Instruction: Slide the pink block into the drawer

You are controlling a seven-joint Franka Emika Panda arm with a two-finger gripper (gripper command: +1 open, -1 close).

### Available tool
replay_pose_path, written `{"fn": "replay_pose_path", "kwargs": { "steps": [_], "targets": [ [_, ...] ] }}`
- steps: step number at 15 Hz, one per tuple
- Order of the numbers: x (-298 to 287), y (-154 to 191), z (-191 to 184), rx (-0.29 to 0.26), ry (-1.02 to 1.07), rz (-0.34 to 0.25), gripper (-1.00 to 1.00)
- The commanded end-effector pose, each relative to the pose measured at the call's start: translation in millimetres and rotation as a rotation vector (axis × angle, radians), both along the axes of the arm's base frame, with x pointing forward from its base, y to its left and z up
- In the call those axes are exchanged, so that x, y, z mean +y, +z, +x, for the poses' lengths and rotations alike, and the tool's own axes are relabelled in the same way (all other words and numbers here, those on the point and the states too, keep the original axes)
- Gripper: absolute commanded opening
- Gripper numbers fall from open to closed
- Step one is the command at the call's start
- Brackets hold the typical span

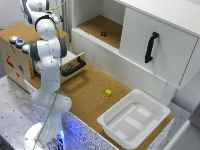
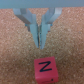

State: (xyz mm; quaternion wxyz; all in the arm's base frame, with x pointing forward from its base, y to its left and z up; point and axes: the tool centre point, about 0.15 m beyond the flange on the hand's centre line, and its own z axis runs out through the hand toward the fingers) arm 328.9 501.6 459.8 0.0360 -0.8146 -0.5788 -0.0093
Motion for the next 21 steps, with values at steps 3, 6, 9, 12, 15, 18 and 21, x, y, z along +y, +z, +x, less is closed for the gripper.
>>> {"fn": "replay_pose_path", "kwargs": {
  "steps": [3,6,9,12,15,18,21],
  "targets": [
    [0,-25,7,-0.097,-0.037,-0.017,-1.0],
    [-10,-35,-1,-0.098,-0.031,-0.03,-1.0],
    [-22,-40,-8,-0.081,-0.036,-0.035,-1.0],
    [-38,-41,-15,-0.08,-0.041,-0.035,-1.0],
    [-53,-42,-16,-0.083,-0.048,-0.029,-1.0],
    [-65,-43,-18,-0.077,-0.042,-0.026,-1.0],
    [-79,-46,-19,-0.071,-0.029,-0.018,-1.0]
  ]
}}
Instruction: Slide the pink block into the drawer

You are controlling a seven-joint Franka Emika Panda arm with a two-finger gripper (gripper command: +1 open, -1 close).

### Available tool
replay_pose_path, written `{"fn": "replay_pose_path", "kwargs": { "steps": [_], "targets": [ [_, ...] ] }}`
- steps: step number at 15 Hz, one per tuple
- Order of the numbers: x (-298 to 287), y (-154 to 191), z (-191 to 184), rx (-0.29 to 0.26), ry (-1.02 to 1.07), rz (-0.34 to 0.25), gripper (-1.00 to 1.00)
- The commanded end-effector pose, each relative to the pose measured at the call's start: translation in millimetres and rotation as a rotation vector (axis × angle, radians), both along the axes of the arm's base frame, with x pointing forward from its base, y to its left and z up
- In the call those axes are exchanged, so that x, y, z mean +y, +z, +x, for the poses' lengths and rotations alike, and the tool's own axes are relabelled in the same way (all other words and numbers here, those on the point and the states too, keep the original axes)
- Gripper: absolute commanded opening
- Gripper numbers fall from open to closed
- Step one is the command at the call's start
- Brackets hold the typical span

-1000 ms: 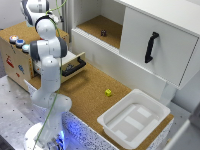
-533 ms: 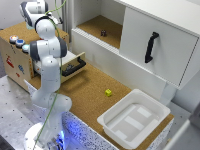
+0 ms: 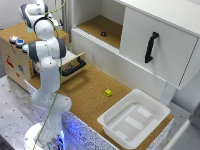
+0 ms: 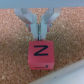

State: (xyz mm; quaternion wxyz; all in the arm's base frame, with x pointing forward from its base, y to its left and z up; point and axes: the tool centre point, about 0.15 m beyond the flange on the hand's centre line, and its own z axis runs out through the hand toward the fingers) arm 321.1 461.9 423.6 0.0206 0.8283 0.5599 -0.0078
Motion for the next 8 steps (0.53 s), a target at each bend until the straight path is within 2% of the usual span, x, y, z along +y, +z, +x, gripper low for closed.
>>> {"fn": "replay_pose_path", "kwargs": {
  "steps": [1,8],
  "targets": [
    [-44,-11,-12,-0.034,0.029,0.096,-1.0],
    [-92,-18,-12,-0.036,-0.003,0.128,-1.0]
  ]
}}
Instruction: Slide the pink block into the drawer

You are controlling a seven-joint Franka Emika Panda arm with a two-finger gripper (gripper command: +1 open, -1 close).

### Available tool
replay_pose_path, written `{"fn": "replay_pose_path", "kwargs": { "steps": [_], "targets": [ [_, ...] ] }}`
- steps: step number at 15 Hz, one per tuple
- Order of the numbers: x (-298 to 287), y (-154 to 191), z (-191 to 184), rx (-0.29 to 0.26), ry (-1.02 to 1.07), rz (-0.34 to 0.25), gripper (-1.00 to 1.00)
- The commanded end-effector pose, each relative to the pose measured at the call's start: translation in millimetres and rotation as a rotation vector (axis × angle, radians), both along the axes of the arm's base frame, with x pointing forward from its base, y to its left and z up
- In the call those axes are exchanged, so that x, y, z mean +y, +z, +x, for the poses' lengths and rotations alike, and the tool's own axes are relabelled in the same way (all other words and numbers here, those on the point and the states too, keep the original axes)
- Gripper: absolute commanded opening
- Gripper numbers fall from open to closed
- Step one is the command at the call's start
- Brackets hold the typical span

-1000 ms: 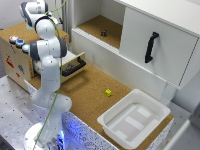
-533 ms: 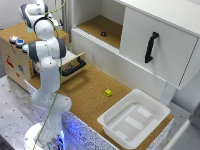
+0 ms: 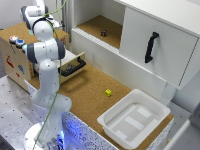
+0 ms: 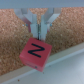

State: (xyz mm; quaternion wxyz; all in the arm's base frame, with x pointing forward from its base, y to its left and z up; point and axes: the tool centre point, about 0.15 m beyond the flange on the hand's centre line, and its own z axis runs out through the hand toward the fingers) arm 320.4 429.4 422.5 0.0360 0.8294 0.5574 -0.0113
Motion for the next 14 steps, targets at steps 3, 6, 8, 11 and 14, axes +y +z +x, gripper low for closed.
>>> {"fn": "replay_pose_path", "kwargs": {
  "steps": [3,6,8,11,14],
  "targets": [
    [-77,-19,-12,-0.036,-0.018,0.176,-1.0],
    [-86,-18,-16,-0.041,-0.042,0.186,-1.0],
    [-90,-14,-18,-0.049,-0.071,0.201,1.0],
    [-96,5,-19,-0.082,-0.156,0.269,1.0],
    [-124,27,-20,-0.108,-0.318,0.334,1.0]
  ]
}}
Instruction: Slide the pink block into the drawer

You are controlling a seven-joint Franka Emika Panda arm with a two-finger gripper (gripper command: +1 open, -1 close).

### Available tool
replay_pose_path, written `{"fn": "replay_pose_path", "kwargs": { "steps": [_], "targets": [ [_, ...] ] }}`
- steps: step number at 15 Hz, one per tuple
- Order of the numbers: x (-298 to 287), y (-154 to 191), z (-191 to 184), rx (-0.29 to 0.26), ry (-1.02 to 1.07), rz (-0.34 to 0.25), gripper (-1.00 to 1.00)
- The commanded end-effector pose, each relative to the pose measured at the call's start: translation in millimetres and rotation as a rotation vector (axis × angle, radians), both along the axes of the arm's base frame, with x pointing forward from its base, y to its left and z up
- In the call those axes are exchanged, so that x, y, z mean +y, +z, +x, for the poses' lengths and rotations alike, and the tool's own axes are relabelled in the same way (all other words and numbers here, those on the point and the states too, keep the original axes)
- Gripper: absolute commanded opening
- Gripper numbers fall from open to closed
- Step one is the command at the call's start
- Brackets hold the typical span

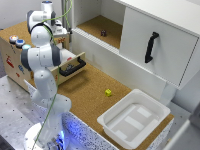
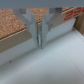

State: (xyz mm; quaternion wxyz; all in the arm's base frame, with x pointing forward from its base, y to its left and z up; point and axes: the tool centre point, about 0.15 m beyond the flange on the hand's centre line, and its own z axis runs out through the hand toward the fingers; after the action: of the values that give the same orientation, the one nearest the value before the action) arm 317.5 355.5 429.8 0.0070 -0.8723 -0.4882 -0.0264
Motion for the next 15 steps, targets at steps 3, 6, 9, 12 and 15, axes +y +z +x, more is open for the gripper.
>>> {"fn": "replay_pose_path", "kwargs": {
  "steps": [3,6,9,12,15],
  "targets": [
    [-94,39,-20,-0.125,-0.316,0.201,1.0],
    [-139,55,-22,-0.143,-0.451,0.168,1.0],
    [-186,59,-30,-0.135,-0.568,0.123,1.0],
    [-222,54,-39,-0.1,-0.669,0.147,1.0],
    [-241,38,-45,-0.049,-0.727,0.169,1.0]
  ]
}}
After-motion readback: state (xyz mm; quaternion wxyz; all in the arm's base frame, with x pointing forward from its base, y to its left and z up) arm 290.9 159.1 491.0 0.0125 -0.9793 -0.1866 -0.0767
